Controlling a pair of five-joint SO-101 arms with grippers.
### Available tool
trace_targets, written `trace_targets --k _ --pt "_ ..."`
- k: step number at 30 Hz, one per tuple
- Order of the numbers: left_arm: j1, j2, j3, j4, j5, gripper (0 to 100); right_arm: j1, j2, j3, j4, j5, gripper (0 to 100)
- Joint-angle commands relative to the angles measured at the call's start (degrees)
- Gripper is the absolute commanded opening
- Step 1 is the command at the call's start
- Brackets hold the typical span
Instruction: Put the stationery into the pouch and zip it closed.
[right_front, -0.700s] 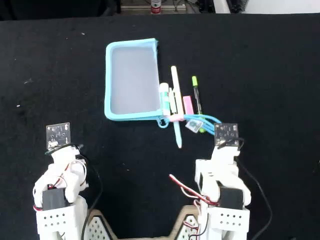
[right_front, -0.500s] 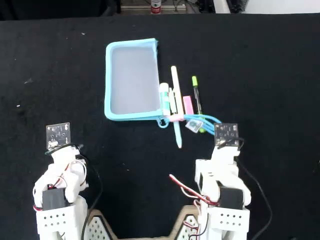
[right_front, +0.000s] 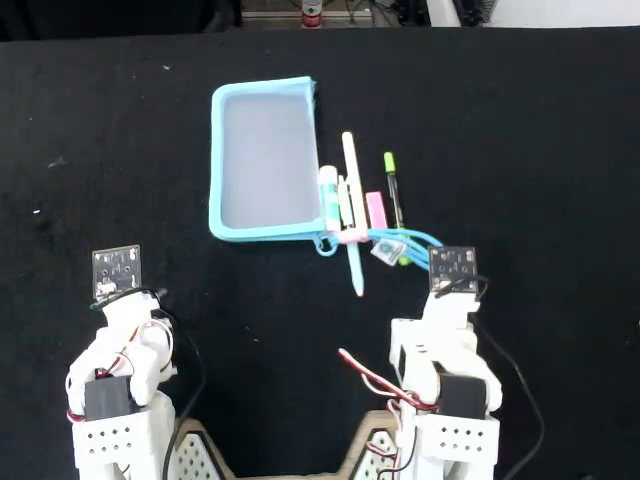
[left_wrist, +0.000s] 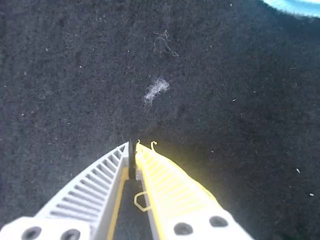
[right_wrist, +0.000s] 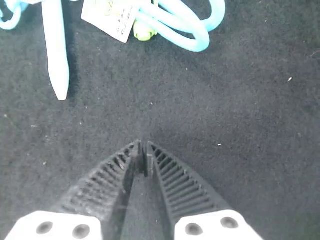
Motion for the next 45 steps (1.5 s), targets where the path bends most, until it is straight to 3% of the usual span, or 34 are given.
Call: trace_targets --k 1,7,13,19,21,24,27,33,36,40,45 --pt "0.0 0.1 1.2 0.2 -0.4 3 -0.4 -5.3 -0.2 -0.2 -0.4 1.1" --pt "-0.4 0.0 1.1 -0.4 -0.7 3 -0.4 -5.3 -0.2 -6.7 -0.4 1.1" --pt "-2.8 0.0 -1.0 -8.4 -0.8 3 -0.4 -5.3 -0.2 -16.3 -0.3 1.1" --pt "-2.7 0.0 -2.2 -10.1 -1.8 3 -0.4 -5.3 -0.3 -17.0 -0.2 1.1" --pt "-2.7 0.0 -3.9 -10.1 -6.9 3 -0.4 -5.3 -0.3 -17.1 3.5 1.1" --pt "-2.2 0.0 -6.4 -10.1 -15.2 3 -0.4 -5.3 -0.3 -17.1 14.9 1.1" --pt "-2.7 0.0 -9.8 -13.2 -17.9 3 -0.4 -5.3 -0.8 -17.2 21.0 1.1" --pt "-2.9 0.0 -16.4 -21.9 -17.5 3 -0.2 -5.3 -7.5 -16.7 20.7 1.2" --pt "-2.9 0.0 -20.4 -20.1 -14.2 5 0.0 -5.3 -11.6 -15.2 21.0 1.2" --pt "-2.9 0.1 -28.6 -14.2 -9.5 17 0.0 -5.3 -20.5 -11.7 21.1 1.3" --pt "-2.9 0.1 -41.9 -11.5 -8.9 16 0.0 -5.2 -39.3 -6.7 21.1 7.7"
